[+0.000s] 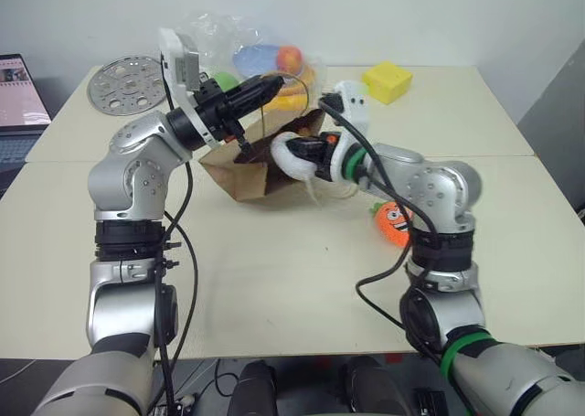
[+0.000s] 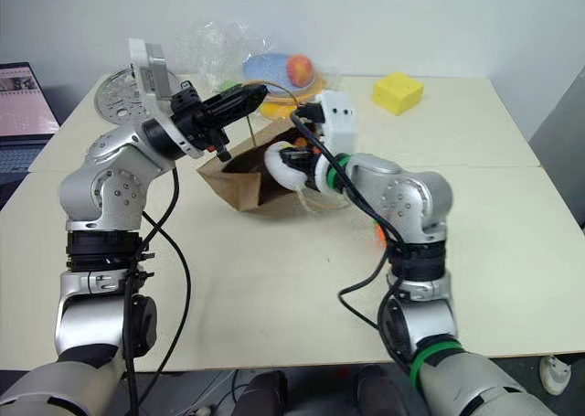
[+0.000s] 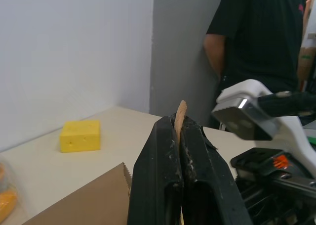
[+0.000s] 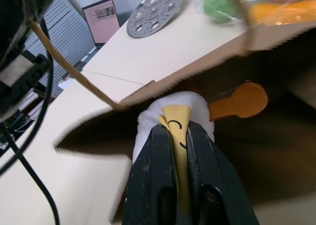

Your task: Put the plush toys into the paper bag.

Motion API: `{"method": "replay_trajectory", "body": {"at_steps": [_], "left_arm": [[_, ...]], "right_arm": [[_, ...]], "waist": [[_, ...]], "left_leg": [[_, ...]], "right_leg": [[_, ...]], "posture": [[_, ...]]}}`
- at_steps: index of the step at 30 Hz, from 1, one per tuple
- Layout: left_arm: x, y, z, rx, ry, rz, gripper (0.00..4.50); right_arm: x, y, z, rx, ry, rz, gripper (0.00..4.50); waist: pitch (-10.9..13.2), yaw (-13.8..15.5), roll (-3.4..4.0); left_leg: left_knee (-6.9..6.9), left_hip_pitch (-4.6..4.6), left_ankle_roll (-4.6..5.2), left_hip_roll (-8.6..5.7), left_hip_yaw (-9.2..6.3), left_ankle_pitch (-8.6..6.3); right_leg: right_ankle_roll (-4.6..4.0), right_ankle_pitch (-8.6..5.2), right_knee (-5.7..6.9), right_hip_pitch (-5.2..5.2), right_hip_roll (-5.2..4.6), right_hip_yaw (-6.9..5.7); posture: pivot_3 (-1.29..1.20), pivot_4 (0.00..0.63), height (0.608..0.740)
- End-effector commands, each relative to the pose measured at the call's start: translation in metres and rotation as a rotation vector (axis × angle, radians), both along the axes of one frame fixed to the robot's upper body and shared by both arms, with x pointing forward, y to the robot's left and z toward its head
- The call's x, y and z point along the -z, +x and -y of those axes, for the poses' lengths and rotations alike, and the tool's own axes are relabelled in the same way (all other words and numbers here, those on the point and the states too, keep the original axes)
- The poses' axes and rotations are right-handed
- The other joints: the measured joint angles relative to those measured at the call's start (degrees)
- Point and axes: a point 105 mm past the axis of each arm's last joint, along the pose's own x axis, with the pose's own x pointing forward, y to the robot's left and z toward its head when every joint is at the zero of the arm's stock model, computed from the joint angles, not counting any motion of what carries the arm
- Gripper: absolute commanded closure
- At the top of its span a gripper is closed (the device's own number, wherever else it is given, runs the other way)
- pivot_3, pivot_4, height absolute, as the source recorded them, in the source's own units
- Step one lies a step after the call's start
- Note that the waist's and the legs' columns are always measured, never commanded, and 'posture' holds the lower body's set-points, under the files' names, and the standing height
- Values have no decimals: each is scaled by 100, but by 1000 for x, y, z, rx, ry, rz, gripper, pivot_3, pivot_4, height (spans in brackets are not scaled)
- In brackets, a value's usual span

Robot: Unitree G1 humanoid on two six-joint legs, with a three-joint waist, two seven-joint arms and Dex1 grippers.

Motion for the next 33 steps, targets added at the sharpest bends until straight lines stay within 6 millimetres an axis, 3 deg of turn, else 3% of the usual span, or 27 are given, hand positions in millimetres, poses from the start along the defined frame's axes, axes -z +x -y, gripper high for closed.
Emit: {"method": "replay_trajectory", "body": {"at_steps": [1, 9, 16, 21, 22, 27, 33], "left_arm": [[-10, -12, 2, 35, -7, 45, 4500], [-16, -21, 3, 84, -53, 35, 4500], [-18, -22, 4, 94, -54, 34, 4500], [-19, -20, 4, 93, -65, 29, 4500], [-18, -20, 4, 91, -64, 28, 4500], [-15, -16, 2, 68, -56, 24, 4500], [-9, -13, 0, 45, -44, 23, 4500]], "right_arm": [[-16, 4, -3, 10, 70, 14, 4475], [13, 21, -6, 89, 61, -67, 4475], [22, 33, -6, 140, 29, -38, 4475], [22, 29, -7, 91, -187, 310, 4475], [23, 25, -11, 57, -162, 315, 3846], [17, 7, -11, -26, -73, 308, 2239], [-8, -10, 10, -69, -38, 357, 138]], "waist": [[0, 6, 0], [0, 9, 0], [1, -8, 1], [0, -3, 1], [0, -6, 0], [1, -56, 1], [0, -87, 1]], "left_leg": [[0, -1, 0, 0, 0, 0], [-1, -1, 0, 0, 0, 0], [-3, -1, 0, 0, 1, 0], [-6, -3, 0, -1, 1, 0], [-6, -5, -1, -1, 1, 0], [-9, -8, -1, 1, 1, 1], [-7, -9, -1, 1, 0, 1]], "right_leg": [[0, 0, -1, 0, 0, 0], [0, 0, -1, -1, 0, -1], [0, 0, -1, -3, 0, -1], [0, 0, -6, -5, 0, -1], [1, 0, -8, -5, 0, -2], [0, 0, -3, -12, 0, 0], [0, 0, -4, -10, 0, -1]], "posture": [[0, 150, 740], [0, 150, 740], [0, 150, 740], [0, 150, 740], [0, 150, 740], [0, 150, 740], [0, 150, 740]]}}
